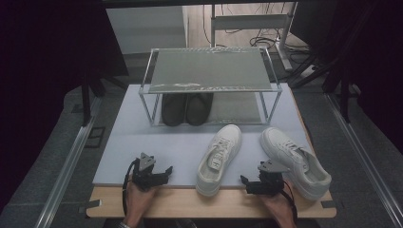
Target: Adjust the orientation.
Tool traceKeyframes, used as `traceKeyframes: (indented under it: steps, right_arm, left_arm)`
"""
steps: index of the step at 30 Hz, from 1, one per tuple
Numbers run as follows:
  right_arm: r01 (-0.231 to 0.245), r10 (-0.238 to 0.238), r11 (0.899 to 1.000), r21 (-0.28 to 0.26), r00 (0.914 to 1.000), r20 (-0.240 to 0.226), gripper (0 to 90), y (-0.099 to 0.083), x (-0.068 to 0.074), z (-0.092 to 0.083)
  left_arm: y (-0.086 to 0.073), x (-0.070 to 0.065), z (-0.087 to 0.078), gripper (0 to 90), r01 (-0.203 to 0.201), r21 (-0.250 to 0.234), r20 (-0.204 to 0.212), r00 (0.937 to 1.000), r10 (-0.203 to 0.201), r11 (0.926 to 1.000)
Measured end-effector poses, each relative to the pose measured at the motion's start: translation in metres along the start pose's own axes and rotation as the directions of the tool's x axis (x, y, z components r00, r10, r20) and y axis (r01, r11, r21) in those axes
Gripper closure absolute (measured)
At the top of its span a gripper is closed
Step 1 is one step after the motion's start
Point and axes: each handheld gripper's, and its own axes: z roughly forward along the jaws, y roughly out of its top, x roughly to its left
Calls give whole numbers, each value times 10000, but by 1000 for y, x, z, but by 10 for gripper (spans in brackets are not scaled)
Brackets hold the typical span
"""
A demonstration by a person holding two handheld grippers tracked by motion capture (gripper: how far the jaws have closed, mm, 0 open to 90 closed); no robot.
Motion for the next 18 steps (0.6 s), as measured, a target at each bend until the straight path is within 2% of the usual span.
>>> traceKeyframes:
  steps: [3, 6, 9, 14, 18]
  right_arm:
    - [-55, 55, 10000, 29, 10000, -47, 149, 1, -2, -4]
    - [-251, 254, 9996, 103, 9993, -259, 209, 2, -4, -7]
    - [-410, 416, 9991, 124, 9975, -570, 306, 5, -4, -10]
    - [-304, 319, 9994, 163, 9945, -994, 456, 12, -1, -16]
    - [-30, 55, 9998, 186, 9908, -1354, 588, 19, 2, -22]
  left_arm:
    - [0, 0, 0, 119, -2, 1, -1, 10000, 2, 10000]
    - [0, 0, 0, 120, -1, 3, -4, 10000, 1, 10000]
    - [0, 0, 0, 119, 1, 3, -4, 10000, -1, 10000]
    - [0, 0, 0, 119, 4, 7, -3, 10000, -4, 10000]
    - [0, 0, 0, 119, 7, 5, -1, 10000, -7, 10000]
